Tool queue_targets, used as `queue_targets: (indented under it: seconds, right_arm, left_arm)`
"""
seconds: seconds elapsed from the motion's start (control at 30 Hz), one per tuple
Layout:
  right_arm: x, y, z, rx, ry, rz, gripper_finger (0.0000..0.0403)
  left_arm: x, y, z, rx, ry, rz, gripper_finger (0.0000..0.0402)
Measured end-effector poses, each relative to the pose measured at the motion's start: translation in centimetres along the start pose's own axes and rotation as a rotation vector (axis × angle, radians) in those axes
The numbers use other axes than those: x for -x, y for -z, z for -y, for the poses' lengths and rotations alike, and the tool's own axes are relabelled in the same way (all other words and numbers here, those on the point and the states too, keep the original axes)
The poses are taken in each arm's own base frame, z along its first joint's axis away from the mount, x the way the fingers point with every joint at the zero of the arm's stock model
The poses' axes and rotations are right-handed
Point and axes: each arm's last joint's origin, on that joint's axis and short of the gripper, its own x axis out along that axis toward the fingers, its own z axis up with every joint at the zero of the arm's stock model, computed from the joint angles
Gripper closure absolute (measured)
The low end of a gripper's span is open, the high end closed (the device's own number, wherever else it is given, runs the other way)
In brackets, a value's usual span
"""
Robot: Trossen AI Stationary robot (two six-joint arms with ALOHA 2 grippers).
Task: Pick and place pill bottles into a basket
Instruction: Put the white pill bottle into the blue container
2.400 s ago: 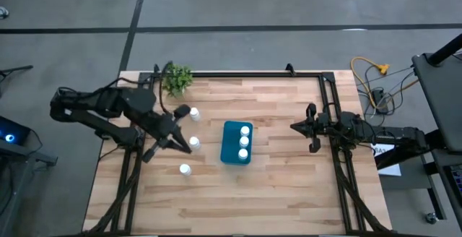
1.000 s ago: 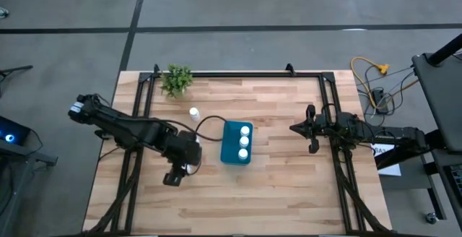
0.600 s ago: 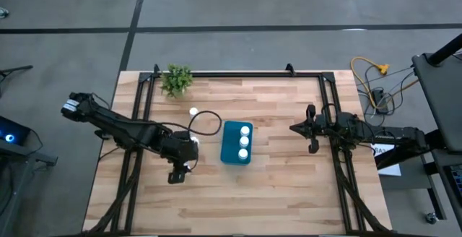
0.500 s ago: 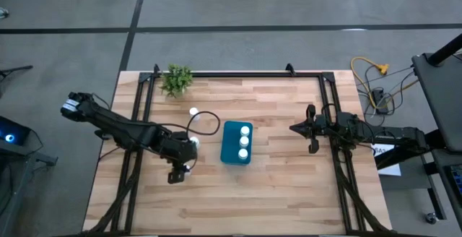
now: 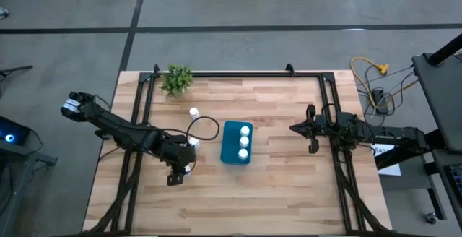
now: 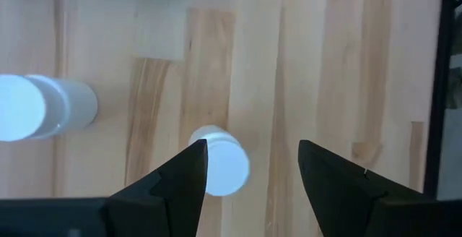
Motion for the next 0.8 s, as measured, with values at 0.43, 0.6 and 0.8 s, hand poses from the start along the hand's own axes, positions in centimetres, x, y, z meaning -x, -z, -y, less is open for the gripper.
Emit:
queue_targets:
  seconds: [0.43, 0.6, 0.8]
  right_arm:
    - [0.0, 0.0, 0.0, 0.0, 0.0, 0.0, 0.0394]
    - [0.0, 0.02, 0.0, 0.0, 0.001, -0.001, 0.0394]
    - [0.0, 0.02, 0.0, -0.003, 0.001, -0.001, 0.0394]
  left_arm:
    - [-0.39, 0.33, -0.15, -0.002, 0.001, -0.02, 0.0201]
    - [-0.58, 0.49, -0.27, -0.001, -0.008, -0.027, 0.0169]
    - [-0.59, 0.49, -0.29, -0.001, -0.01, -0.026, 0.011]
